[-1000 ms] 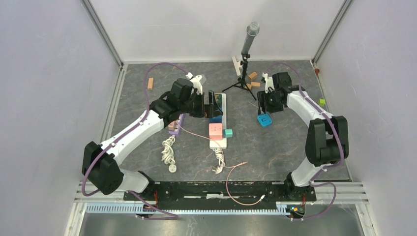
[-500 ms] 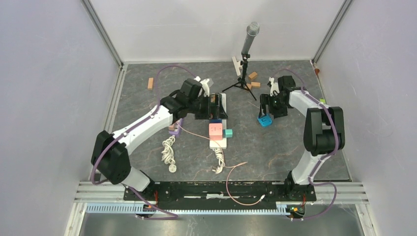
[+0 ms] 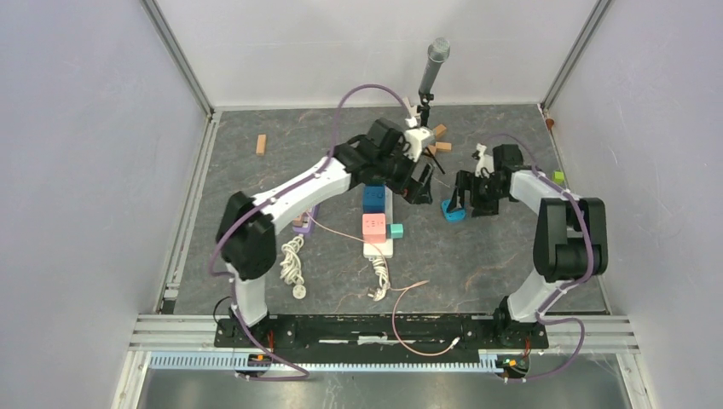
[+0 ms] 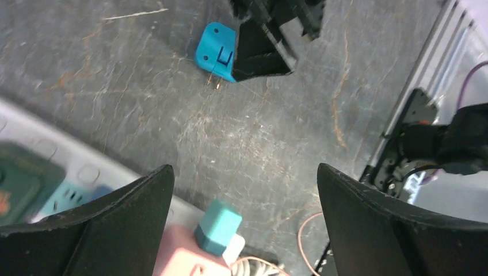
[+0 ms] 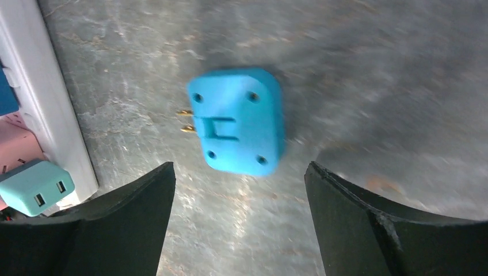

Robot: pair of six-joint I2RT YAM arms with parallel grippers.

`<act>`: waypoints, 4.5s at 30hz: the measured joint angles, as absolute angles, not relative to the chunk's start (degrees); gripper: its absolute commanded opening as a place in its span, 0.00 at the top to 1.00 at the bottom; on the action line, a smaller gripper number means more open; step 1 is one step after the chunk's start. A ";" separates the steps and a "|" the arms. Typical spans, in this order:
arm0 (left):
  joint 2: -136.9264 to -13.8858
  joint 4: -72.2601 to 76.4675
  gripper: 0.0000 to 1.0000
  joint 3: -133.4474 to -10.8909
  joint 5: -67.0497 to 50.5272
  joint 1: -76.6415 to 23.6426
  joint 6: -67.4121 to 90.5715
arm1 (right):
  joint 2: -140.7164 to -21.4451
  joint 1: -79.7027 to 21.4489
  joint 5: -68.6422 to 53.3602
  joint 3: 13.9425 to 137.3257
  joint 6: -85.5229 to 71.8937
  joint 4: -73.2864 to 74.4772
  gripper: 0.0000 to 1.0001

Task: Insert the plug
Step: Pick up the plug from the center of the board.

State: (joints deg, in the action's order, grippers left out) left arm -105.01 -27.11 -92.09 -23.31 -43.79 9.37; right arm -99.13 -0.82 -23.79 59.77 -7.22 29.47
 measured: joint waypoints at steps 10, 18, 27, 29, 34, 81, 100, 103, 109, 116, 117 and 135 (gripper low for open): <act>-127.61 -31.64 0.00 -111.61 -22.55 -51.16 -10.44 | -84.64 10.87 -21.58 50.33 -11.81 27.35 0.07; -136.73 -31.42 0.00 -117.54 -15.57 -53.76 -19.09 | -78.94 14.50 -20.73 42.33 -12.12 28.10 0.06; -142.47 -28.86 0.00 -121.43 -13.93 -53.36 -22.13 | -78.30 14.79 -20.95 40.99 -11.68 28.77 0.05; -142.93 -28.40 0.00 -121.82 -15.00 -53.36 -22.11 | -78.30 14.85 -20.95 40.99 -11.66 28.80 0.05; -143.98 -28.14 0.14 -123.17 -15.79 -53.49 -22.11 | -78.30 14.87 -20.97 41.01 -11.64 29.19 0.06; -82.78 0.30 0.41 -66.41 -14.59 -53.43 -22.70 | -75.83 -2.13 -51.62 65.47 -27.86 21.26 0.08; -81.93 -2.66 0.44 -65.93 -13.56 -53.43 -23.75 | -79.24 -13.85 -55.72 65.04 -28.56 22.74 0.38; -81.93 -3.03 0.44 -65.93 -13.54 -53.43 -23.79 | -79.66 -15.16 -55.75 65.01 -28.45 23.66 0.38; -81.93 -3.18 0.44 -65.93 -13.37 -53.43 -24.34 | -79.66 -15.70 -55.96 65.01 -28.69 24.49 0.29; -81.93 -3.40 0.44 -65.93 -12.34 -53.41 -25.15 | -79.66 -15.68 -56.49 64.73 -28.51 24.99 0.46; -81.93 -3.38 0.44 -65.93 -12.21 -53.41 -25.17 | -79.66 -15.68 -56.64 64.60 -28.56 24.95 0.51; -80.14 -3.07 0.00 -65.63 -5.72 -53.25 -21.78 | -82.76 -15.70 -53.69 69.56 -20.53 32.16 1.00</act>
